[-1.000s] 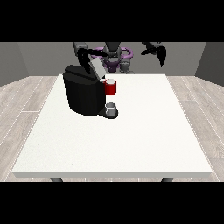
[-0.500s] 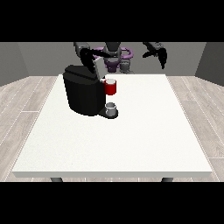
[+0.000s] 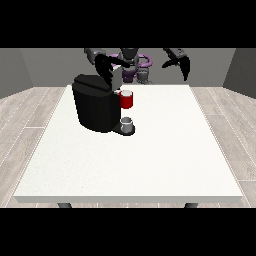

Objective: Insert the coffee pod into the coffee machine and close the lid

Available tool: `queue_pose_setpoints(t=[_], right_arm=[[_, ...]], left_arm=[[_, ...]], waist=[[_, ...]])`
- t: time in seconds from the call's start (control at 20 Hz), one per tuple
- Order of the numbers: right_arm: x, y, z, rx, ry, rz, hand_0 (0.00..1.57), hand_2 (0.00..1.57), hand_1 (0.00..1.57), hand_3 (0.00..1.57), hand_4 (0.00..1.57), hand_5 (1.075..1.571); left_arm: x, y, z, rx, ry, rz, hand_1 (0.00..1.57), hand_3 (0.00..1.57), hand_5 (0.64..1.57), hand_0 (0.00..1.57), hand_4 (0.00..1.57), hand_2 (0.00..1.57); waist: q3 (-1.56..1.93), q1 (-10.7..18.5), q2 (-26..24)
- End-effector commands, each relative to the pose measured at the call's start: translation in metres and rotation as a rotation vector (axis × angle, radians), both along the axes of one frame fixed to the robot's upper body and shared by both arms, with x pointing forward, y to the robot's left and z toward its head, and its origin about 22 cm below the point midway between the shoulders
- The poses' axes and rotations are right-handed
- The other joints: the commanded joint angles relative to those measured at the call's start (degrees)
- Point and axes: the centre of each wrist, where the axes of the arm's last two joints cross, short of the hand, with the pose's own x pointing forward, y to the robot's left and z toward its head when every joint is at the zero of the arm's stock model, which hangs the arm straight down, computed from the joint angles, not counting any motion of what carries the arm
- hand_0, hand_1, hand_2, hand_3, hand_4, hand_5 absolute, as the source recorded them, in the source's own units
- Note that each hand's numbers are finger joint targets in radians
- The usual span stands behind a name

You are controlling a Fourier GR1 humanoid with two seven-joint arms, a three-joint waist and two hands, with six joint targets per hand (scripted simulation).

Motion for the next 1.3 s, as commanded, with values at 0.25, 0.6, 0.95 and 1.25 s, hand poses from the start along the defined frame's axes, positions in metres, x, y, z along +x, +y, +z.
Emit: queue_pose_setpoints(t=[0.25, 0.6, 0.95, 1.25], right_arm=[[0.001, 0.054, 0.041, -0.091, -0.102, 0.098, 0.0, 0.0, 0.0, 0.0, 0.1, 1.571], [0.002, 0.041, 0.072, -0.127, -0.206, 0.031, 0.0, 0.0, 0.0, 0.0, 0.27, 1.571], [-0.003, 0.036, 0.116, -0.168, -0.217, -0.003, 0.0, 0.0, 0.0, 0.0, 0.09, 1.571], [-0.017, 0.016, 0.15, -0.187, -0.244, -0.07, 0.0, 0.0, 0.0, 0.0, 0.0, 1.571]], left_arm=[[0.004, -0.004, -0.001, 0.009, 0.003, -0.055, 0.0, 0.0, 1.571, 0.0, 0.39, 0.0], [0.013, -0.026, 0.015, -0.008, -0.074, -0.119, 0.0, 0.0, 1.571, 0.0, 0.4, 0.0], [0.029, -0.041, 0.037, -0.018, -0.112, -0.174, 0.0, 0.0, 1.571, 0.0, 0.37, 0.0], [0.034, -0.043, 0.044, -0.032, -0.153, -0.233, 0.0, 0.0, 1.571, 0.0, 0.36, 0.0]], waist=[[-0.37, 6.0, 0.58], [-0.28, 10.06, 4.53], [-0.28, 14.61, 6.96], [-0.29, 18.32, 9.44]])
